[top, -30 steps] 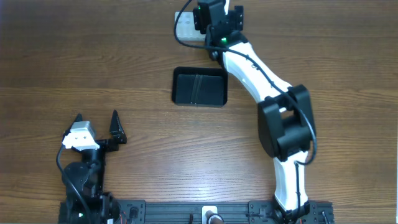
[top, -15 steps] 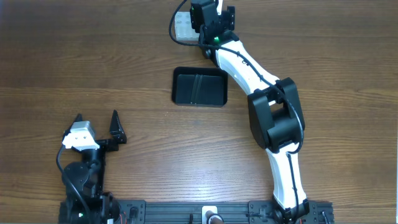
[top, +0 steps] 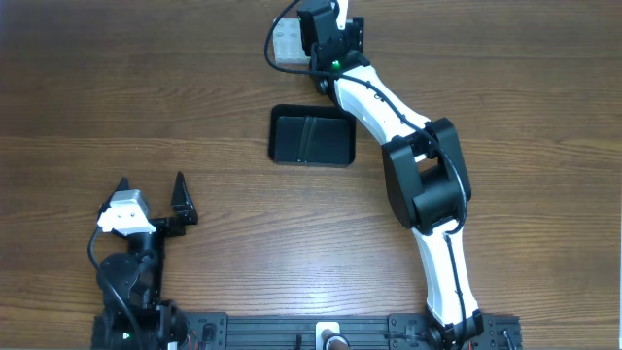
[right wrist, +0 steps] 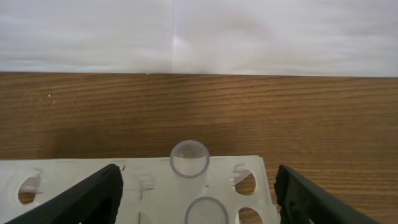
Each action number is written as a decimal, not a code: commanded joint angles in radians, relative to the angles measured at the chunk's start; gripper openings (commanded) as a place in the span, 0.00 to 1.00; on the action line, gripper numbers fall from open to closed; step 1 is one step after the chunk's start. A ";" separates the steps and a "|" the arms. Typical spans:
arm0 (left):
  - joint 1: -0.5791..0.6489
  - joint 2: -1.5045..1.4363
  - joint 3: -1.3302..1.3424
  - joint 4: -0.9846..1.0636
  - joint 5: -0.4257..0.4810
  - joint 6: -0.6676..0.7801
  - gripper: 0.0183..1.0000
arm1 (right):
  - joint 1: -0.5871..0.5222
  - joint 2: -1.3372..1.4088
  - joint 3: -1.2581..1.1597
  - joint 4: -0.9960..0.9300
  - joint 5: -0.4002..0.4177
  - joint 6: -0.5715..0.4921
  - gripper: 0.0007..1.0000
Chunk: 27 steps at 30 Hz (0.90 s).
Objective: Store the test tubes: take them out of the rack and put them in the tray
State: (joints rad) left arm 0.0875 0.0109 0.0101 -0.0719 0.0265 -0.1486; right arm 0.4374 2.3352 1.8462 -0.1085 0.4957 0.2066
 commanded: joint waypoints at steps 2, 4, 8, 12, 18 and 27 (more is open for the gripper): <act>0.006 -0.008 -0.004 -0.005 -0.001 0.018 1.00 | -0.008 0.023 0.026 0.005 0.030 0.006 0.74; 0.006 -0.008 -0.004 -0.005 -0.001 0.018 1.00 | -0.009 0.024 0.026 0.005 0.030 0.006 0.73; 0.006 -0.008 -0.004 -0.005 -0.001 0.018 1.00 | -0.012 0.024 0.026 0.003 0.030 0.006 0.67; 0.006 -0.008 -0.004 -0.005 -0.001 0.018 1.00 | -0.013 0.024 0.025 0.000 0.030 0.006 0.56; 0.006 -0.008 -0.004 -0.005 -0.001 0.018 1.00 | -0.013 0.029 0.024 -0.014 0.030 0.006 0.41; 0.006 -0.008 -0.004 -0.005 -0.001 0.018 1.00 | -0.008 0.035 0.024 -0.026 0.029 0.006 0.15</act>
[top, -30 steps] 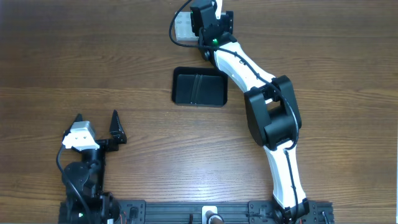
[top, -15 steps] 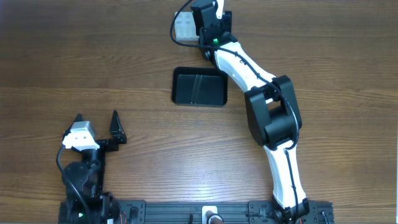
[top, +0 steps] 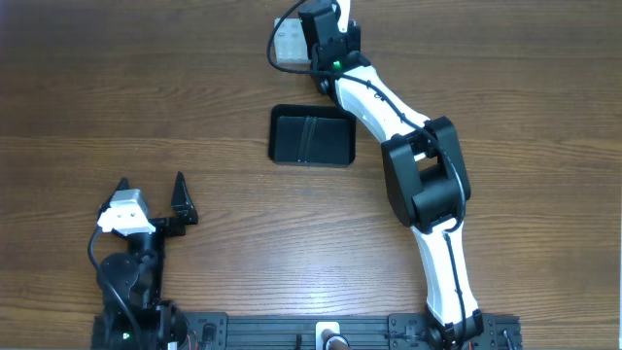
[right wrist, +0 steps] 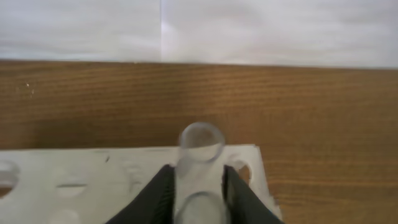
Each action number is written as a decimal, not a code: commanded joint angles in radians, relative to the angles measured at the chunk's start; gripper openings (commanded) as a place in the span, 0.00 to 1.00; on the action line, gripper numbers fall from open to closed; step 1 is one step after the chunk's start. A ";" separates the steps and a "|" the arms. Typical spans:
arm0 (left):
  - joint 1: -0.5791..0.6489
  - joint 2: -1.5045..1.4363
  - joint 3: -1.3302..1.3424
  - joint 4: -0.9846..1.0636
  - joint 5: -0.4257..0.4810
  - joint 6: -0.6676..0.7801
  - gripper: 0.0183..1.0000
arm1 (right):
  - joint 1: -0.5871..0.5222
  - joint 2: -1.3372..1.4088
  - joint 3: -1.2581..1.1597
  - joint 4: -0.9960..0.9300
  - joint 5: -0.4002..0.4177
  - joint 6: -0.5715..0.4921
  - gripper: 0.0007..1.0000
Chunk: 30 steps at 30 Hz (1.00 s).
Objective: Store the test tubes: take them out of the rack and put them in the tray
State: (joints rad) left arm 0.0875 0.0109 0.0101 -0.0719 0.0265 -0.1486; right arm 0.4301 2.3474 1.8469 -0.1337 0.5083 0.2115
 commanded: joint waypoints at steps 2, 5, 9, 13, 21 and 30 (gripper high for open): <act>0.006 -0.008 -0.004 -0.005 -0.001 0.018 1.00 | -0.001 0.023 0.024 -0.001 0.017 0.001 0.11; 0.006 -0.008 -0.004 -0.005 -0.001 0.018 1.00 | 0.000 0.023 0.024 0.000 0.017 0.001 0.09; 0.006 -0.008 -0.004 -0.005 0.000 0.018 1.00 | 0.003 0.023 0.024 0.000 0.017 0.001 0.09; 0.006 -0.008 -0.004 -0.005 -0.001 0.018 1.00 | 0.006 0.023 0.024 0.009 0.017 0.000 0.09; 0.006 -0.008 -0.004 -0.005 -0.001 0.018 1.00 | 0.026 0.020 0.059 0.010 0.017 -0.060 0.06; 0.006 -0.008 -0.004 -0.005 -0.001 0.018 1.00 | 0.060 0.019 0.167 -0.110 0.018 -0.060 0.01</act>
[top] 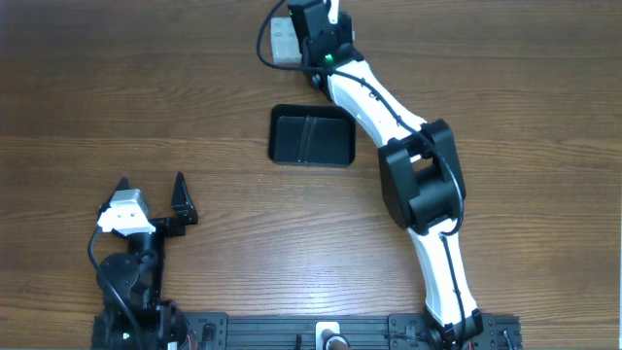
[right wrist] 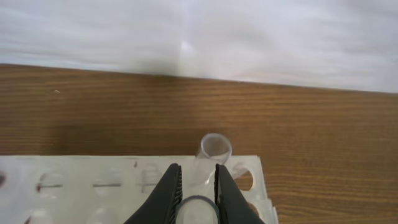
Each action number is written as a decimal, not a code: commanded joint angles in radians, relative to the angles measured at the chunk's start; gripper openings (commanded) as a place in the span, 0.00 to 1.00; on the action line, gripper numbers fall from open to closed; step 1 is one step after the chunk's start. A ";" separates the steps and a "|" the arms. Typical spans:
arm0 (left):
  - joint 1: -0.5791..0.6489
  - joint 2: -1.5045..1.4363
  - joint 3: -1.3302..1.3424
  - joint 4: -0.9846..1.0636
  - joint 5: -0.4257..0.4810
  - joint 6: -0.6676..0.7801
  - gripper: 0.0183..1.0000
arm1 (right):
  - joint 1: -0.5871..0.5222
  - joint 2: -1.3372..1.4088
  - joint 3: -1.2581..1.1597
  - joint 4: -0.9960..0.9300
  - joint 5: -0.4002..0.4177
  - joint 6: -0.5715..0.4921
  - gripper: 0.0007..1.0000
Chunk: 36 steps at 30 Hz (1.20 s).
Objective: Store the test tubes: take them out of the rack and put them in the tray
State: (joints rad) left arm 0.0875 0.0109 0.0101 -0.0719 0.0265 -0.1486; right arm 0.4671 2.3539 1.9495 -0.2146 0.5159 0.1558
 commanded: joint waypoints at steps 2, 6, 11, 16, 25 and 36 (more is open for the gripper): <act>0.006 -0.008 -0.004 -0.005 -0.001 0.018 1.00 | 0.029 0.008 0.093 -0.066 0.015 -0.004 0.01; 0.006 -0.008 -0.004 -0.005 -0.001 0.018 1.00 | 0.032 -0.016 0.113 -0.090 0.042 -0.004 0.01; 0.006 -0.008 -0.004 -0.005 -0.001 0.018 1.00 | 0.032 -0.064 0.113 -0.114 0.043 -0.004 0.01; 0.006 -0.008 -0.004 -0.005 -0.001 0.018 1.00 | 0.033 -0.130 0.113 -0.177 0.043 -0.003 0.01; 0.006 -0.008 -0.004 -0.005 -0.001 0.018 1.00 | 0.035 -0.243 0.113 -0.254 0.043 0.011 0.01; 0.006 -0.008 -0.004 -0.005 -0.001 0.018 1.00 | 0.040 -0.299 0.113 -0.665 -0.149 0.315 0.01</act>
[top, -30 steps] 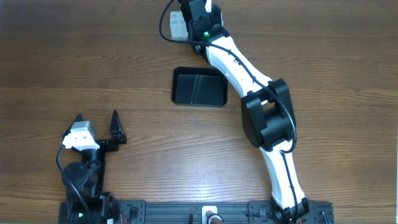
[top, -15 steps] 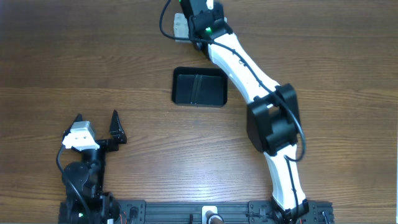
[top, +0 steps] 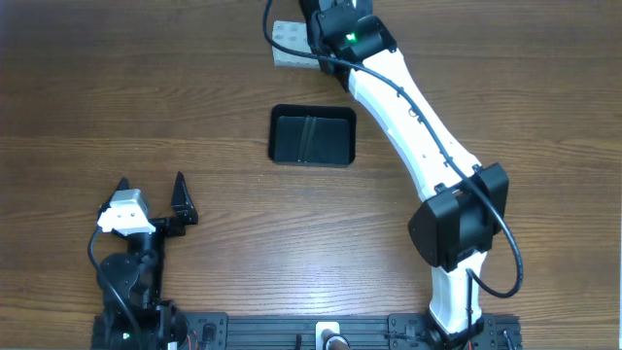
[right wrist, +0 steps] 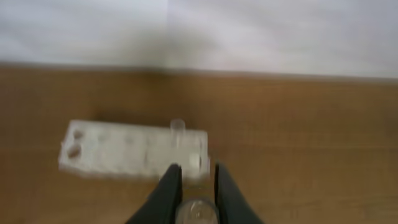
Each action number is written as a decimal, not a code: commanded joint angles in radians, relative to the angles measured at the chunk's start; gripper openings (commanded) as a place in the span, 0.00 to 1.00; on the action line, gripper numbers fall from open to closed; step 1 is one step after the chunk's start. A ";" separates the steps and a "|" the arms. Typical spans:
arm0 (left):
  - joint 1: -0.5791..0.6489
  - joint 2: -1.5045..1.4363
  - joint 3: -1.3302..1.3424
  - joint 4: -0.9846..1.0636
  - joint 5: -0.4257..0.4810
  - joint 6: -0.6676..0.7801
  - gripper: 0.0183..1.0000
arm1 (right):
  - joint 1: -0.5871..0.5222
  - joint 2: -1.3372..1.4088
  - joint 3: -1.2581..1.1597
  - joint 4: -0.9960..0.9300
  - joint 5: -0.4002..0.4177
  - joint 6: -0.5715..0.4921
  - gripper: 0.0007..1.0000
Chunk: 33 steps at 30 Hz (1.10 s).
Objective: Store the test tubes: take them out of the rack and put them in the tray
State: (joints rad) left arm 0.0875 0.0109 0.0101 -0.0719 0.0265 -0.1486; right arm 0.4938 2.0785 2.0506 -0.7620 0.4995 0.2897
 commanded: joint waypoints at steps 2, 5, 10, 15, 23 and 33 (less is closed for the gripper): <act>0.006 -0.008 -0.004 -0.005 0.000 0.018 1.00 | 0.017 -0.023 0.012 -0.190 -0.197 0.242 0.01; 0.006 -0.008 -0.004 -0.005 -0.001 0.018 1.00 | 0.018 -0.023 0.012 -0.267 -0.280 0.304 0.01; 0.006 -0.008 -0.004 -0.005 -0.001 0.018 1.00 | 0.018 -0.013 0.011 -0.375 -0.396 0.354 0.01; 0.006 -0.008 -0.004 -0.005 -0.001 0.018 1.00 | 0.018 0.020 0.011 -0.435 -0.475 0.353 0.01; 0.006 -0.008 -0.004 -0.005 0.000 0.018 1.00 | 0.015 0.109 0.011 -0.436 -0.492 0.335 0.01; 0.006 -0.008 -0.004 -0.005 -0.001 0.018 1.00 | 0.004 0.192 0.011 -0.465 -0.482 0.306 0.01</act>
State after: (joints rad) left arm 0.0875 0.0109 0.0101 -0.0719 0.0265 -0.1486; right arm 0.5030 2.2478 2.0514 -1.2190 0.0166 0.6044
